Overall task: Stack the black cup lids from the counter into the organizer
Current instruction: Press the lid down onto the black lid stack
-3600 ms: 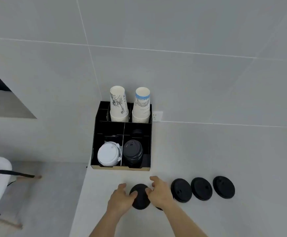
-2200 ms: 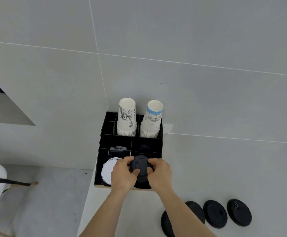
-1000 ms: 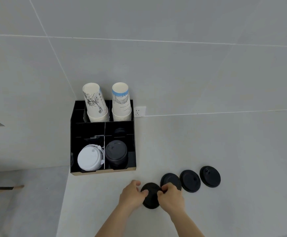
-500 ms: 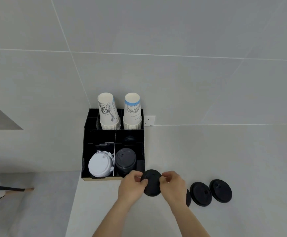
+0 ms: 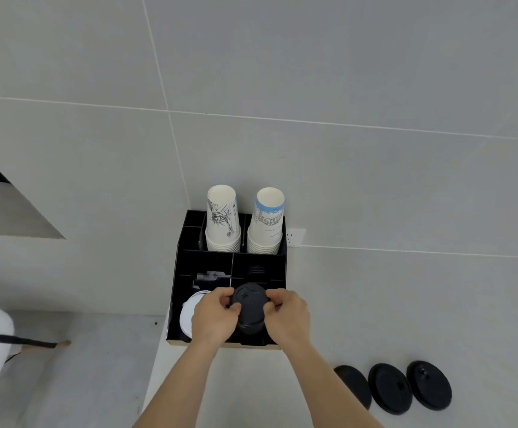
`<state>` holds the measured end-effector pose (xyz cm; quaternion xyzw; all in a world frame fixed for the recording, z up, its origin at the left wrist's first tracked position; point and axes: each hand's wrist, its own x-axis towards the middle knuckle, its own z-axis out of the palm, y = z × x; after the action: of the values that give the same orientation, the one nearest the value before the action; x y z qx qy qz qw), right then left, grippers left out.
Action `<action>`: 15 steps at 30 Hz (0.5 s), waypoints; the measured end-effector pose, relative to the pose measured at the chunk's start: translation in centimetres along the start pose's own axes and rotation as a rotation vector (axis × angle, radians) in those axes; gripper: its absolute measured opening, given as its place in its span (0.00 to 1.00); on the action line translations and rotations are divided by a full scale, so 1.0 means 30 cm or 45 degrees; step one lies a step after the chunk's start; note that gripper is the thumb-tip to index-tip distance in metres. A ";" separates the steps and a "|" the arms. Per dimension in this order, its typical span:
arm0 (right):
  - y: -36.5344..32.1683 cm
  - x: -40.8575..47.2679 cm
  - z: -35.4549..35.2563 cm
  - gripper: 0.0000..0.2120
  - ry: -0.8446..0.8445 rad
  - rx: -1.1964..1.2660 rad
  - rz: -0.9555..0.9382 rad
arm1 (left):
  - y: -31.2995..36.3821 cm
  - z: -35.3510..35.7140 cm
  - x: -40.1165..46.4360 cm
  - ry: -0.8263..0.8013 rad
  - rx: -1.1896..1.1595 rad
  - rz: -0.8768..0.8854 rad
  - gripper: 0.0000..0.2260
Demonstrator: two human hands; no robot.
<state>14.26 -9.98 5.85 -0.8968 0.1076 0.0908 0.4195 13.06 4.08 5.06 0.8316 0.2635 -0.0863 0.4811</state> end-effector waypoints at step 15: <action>0.083 0.046 0.077 0.18 -0.028 -0.079 -0.012 | -0.058 0.064 0.040 0.027 0.330 0.080 0.23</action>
<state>14.73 -9.90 2.22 -0.9088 0.0958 0.1022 0.3930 13.38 3.57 2.26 0.8955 0.2290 -0.0957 0.3694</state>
